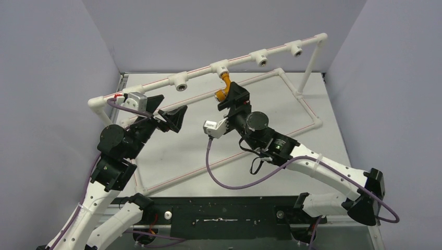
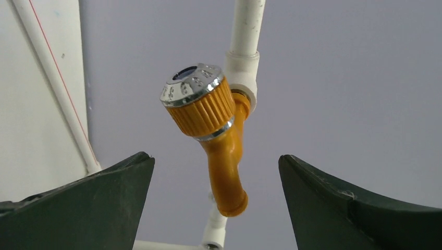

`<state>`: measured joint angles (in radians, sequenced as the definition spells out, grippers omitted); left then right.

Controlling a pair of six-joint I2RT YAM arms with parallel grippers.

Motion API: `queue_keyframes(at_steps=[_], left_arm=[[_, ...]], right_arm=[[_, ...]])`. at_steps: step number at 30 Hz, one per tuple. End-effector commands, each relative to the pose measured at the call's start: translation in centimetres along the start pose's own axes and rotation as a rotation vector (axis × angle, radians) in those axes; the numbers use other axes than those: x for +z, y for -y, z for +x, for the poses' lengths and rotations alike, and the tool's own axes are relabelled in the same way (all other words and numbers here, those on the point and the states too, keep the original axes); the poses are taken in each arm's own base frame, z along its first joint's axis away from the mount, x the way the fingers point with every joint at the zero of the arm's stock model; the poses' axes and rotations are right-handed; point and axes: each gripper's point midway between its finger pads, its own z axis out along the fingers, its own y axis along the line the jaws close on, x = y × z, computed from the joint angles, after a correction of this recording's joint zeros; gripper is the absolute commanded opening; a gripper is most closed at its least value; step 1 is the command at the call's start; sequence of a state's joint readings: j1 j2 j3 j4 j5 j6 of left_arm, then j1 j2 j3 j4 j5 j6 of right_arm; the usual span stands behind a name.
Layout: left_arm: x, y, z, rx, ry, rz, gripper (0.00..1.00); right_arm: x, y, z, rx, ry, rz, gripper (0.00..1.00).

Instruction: Install the water faucets

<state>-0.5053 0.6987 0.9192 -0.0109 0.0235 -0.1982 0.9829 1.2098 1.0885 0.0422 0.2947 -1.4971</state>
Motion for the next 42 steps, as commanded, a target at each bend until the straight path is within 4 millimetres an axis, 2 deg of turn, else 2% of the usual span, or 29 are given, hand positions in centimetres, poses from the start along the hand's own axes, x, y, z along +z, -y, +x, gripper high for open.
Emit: queue_keyframes(at_steps=[1,7,11,14,16,17,18,19,28,32,37,42], left_arm=[[-0.2,0.9,-2.8,0.008,0.073,0.029,0.97],[-0.4,0.9,-3.0,0.007,0.077,0.029,0.97],[-0.4,1.0,-3.0,0.008,0.079,0.032,0.97],[-0.4,1.1,-3.1,0.008,0.079,0.032,0.97],[-0.5,1.1,-3.1,0.008,0.082,0.033,0.97],[-0.5,1.0,-3.1,0.008,0.080,0.032,0.97],[-0.5,1.1,-3.1,0.009,0.081,0.032,0.97],[-0.5,1.1,-3.1,0.008,0.080,0.032,0.97],[-0.4,1.1,-3.0,0.008,0.079,0.032,0.97],[-0.4,1.1,-3.0,0.008,0.078,0.033,0.97],[-0.4,1.0,-2.9,0.008,0.076,0.029,0.97],[-0.4,1.0,-3.0,0.008,0.078,0.028,0.97]], right_arm=[[-0.1,4.0,1.5,-0.147,-0.149,0.157,0.94],[1.4,3.3,1.2,-0.184,-0.189,0.176,0.89],[2.1,3.2,1.4,-0.134,-0.201,0.200,0.75],[2.4,2.8,1.2,-0.095,-0.187,0.205,0.53],[2.6,2.5,1.1,-0.058,-0.186,0.217,0.33],[2.7,2.4,1.2,-0.032,-0.187,0.226,0.17],[2.7,2.4,1.4,0.003,-0.193,0.238,0.06],[2.7,2.6,1.5,0.058,-0.196,0.258,0.00],[2.6,3.3,-0.4,0.798,0.048,0.412,0.00],[2.7,4.3,-0.8,1.110,0.108,0.478,0.00],[2.8,5.0,0.1,1.574,0.193,0.550,0.00],[3.2,4.3,1.0,1.989,0.294,0.566,0.00]])
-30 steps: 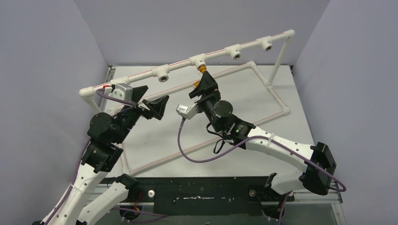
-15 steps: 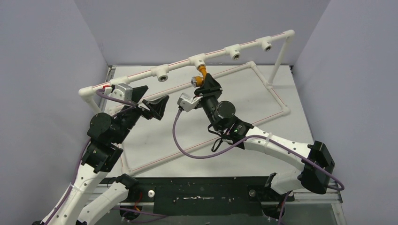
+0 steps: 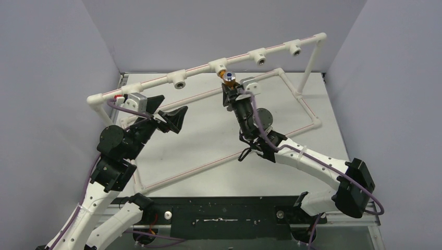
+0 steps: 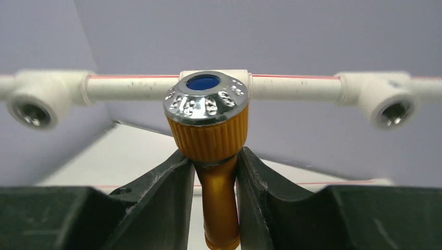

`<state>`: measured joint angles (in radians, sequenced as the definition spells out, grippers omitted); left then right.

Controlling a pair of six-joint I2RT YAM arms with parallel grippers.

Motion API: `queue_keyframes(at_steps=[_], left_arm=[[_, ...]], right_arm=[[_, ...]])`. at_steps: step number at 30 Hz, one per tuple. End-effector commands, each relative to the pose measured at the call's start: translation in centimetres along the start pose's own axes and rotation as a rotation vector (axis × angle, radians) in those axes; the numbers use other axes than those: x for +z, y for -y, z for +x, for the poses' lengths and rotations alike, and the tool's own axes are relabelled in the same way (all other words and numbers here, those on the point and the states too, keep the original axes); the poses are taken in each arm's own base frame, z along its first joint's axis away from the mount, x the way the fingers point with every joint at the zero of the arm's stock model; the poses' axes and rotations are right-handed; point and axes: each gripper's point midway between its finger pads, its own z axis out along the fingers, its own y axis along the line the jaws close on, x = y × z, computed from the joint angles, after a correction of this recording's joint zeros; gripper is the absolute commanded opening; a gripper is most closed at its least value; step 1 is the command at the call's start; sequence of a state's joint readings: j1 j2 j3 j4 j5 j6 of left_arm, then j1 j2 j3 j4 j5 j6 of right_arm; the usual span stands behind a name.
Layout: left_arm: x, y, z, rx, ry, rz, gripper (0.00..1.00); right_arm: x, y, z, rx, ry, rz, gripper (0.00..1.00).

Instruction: Install the water faucets

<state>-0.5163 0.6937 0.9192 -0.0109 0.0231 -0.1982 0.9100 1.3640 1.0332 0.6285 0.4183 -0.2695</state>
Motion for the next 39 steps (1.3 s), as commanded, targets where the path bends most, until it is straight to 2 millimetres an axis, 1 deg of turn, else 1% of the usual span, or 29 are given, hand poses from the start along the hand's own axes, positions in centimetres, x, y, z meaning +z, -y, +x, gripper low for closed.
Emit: queue_keyframes(at_steps=[1,8,10,16,20,24,25,26,27,31,33,36,39], left_arm=[[-0.3,0.7,-2.9,0.010,0.075,0.018,0.97],[-0.3,0.7,-3.0,0.011,0.077,0.021,0.97],[-0.3,0.7,-3.0,0.010,0.078,0.021,0.97],[-0.3,0.7,-3.0,0.009,0.078,0.022,0.97],[-0.3,0.7,-2.9,0.010,0.076,0.021,0.97],[-0.2,0.7,-2.7,0.009,0.071,0.020,0.97],[-0.2,0.7,-2.8,0.009,0.071,0.020,0.97],[-0.2,0.7,-2.7,0.009,0.070,0.021,0.97],[-0.2,0.7,-2.7,0.009,0.071,0.020,0.97],[0.0,0.6,-2.6,0.009,0.067,0.018,0.97],[0.0,0.6,-2.5,0.009,0.064,0.019,0.97],[0.0,0.6,-2.5,0.009,0.062,0.015,0.97],[0.1,0.6,-2.4,0.009,0.058,0.017,0.97]], right_arm=[[0.4,0.7,-3.6,0.716,0.133,0.046,0.00],[0.1,0.2,-2.4,1.109,0.093,0.069,0.00],[-0.1,0.2,-2.4,1.241,0.089,0.076,0.00],[-0.5,-0.3,-1.6,1.525,0.034,0.103,0.00],[-0.6,-0.4,-1.3,1.593,-0.005,0.130,0.00],[-0.8,-0.5,-1.1,1.552,-0.027,0.129,0.00],[-0.8,-0.4,-1.1,1.530,-0.032,0.126,0.02],[-0.9,-0.3,-0.9,1.501,-0.043,0.132,0.08],[-1.0,-0.2,-0.8,1.479,-0.052,0.138,0.15],[-1.6,0.4,-0.7,1.402,-0.040,0.140,0.54],[-2.1,0.8,-1.0,1.375,-0.003,0.119,0.68],[-2.7,1.3,-1.3,1.320,0.011,0.106,0.82],[-3.5,2.2,-1.9,1.249,0.022,0.100,0.87]])
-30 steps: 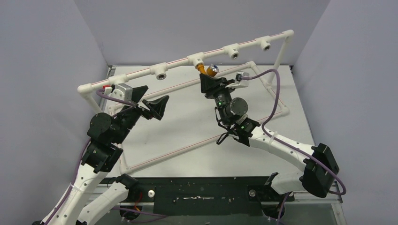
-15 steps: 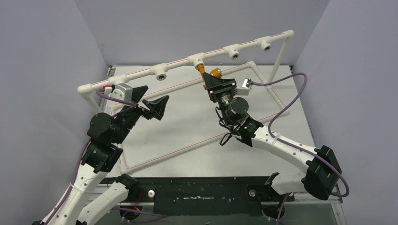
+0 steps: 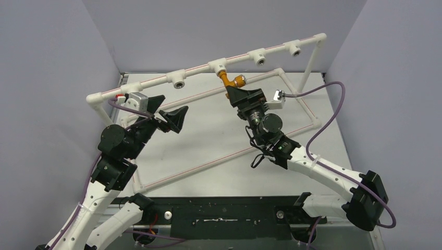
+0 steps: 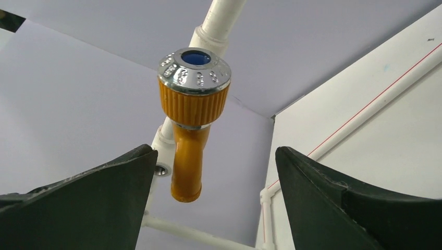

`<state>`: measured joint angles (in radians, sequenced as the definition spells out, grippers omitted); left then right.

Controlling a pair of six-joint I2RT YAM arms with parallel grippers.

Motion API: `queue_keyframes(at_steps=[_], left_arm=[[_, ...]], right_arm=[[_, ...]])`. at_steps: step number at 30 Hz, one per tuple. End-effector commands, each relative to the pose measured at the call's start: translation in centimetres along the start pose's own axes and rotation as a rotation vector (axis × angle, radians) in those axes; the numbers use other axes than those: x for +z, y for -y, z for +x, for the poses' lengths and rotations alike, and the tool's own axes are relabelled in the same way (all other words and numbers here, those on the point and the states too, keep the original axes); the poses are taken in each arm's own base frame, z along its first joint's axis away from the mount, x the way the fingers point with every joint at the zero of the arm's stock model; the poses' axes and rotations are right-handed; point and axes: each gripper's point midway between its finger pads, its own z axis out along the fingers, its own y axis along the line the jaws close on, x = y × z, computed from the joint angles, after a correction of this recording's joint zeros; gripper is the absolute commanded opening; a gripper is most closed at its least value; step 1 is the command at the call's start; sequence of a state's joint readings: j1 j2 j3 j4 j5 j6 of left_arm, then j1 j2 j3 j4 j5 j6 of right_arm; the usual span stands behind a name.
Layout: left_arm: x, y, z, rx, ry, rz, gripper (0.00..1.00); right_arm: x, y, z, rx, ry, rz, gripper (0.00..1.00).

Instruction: Install the water faucets

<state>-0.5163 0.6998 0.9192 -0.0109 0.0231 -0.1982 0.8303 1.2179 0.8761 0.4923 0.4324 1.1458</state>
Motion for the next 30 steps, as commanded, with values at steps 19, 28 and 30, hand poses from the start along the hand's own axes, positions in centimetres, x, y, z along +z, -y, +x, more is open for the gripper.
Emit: queue_keyframes(at_steps=[19,28,30], left_arm=[[0.0,0.6,-2.4,0.007,0.061,0.019,0.97],[0.2,0.6,-2.1,0.005,0.052,0.021,0.97],[0.2,0.6,-2.2,0.006,0.054,0.021,0.97]], right_arm=[[-5.1,-5.1,-9.8,-1.046,0.114,-0.156,0.90],[-5.2,-5.3,-10.6,-1.636,0.070,-0.218,0.90],[-5.1,-5.0,-10.1,-1.773,0.029,-0.246,0.90]])
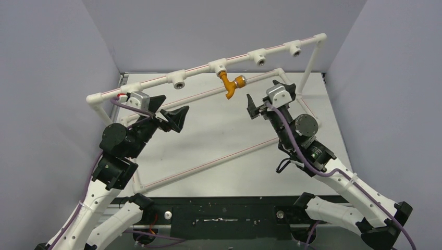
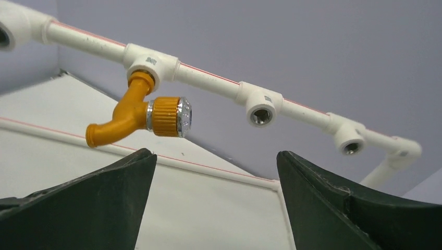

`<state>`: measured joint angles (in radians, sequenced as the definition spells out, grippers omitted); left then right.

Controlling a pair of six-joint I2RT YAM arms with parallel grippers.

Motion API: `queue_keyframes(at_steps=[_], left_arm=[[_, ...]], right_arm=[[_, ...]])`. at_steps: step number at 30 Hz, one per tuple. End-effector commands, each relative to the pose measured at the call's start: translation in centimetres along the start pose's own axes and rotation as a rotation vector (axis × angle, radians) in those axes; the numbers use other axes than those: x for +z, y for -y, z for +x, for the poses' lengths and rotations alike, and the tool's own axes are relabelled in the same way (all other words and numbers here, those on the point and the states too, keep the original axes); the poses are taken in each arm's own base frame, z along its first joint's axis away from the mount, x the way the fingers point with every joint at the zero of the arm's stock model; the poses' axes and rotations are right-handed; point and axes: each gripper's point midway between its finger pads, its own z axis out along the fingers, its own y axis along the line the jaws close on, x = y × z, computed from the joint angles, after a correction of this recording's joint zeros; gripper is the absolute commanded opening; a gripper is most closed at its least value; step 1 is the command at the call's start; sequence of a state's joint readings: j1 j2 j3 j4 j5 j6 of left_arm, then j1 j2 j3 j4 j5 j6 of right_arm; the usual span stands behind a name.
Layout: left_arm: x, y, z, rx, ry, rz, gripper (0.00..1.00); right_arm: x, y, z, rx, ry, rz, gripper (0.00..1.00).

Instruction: Install the water faucets

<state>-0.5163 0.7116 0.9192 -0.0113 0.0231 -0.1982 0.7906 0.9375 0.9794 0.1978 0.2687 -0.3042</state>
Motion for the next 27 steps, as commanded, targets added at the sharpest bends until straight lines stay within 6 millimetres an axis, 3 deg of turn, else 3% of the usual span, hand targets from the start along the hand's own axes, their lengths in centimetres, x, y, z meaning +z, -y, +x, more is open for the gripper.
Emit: queue_keyframes(at_steps=[1,13,23,27], left_arm=[[-0.1,0.7,-2.6,0.006,0.068,0.023,0.97],[-0.2,0.8,-2.7,0.006,0.069,0.026,0.97],[-0.2,0.8,-2.8,0.007,0.072,0.027,0.97],[-0.2,0.8,-2.7,0.007,0.072,0.026,0.97]], right_arm=[[0.0,0.3,-1.6,-0.413,0.017,-0.103,0.90],[1.1,-2.5,-0.7,-1.145,-0.013,-0.149,0.95],[3.6,-3.8,-1.2,-1.441,0.004,-0.074,0.95],[4.5,-4.5,-1.2,-1.484,0.014,-0.051,0.93]])
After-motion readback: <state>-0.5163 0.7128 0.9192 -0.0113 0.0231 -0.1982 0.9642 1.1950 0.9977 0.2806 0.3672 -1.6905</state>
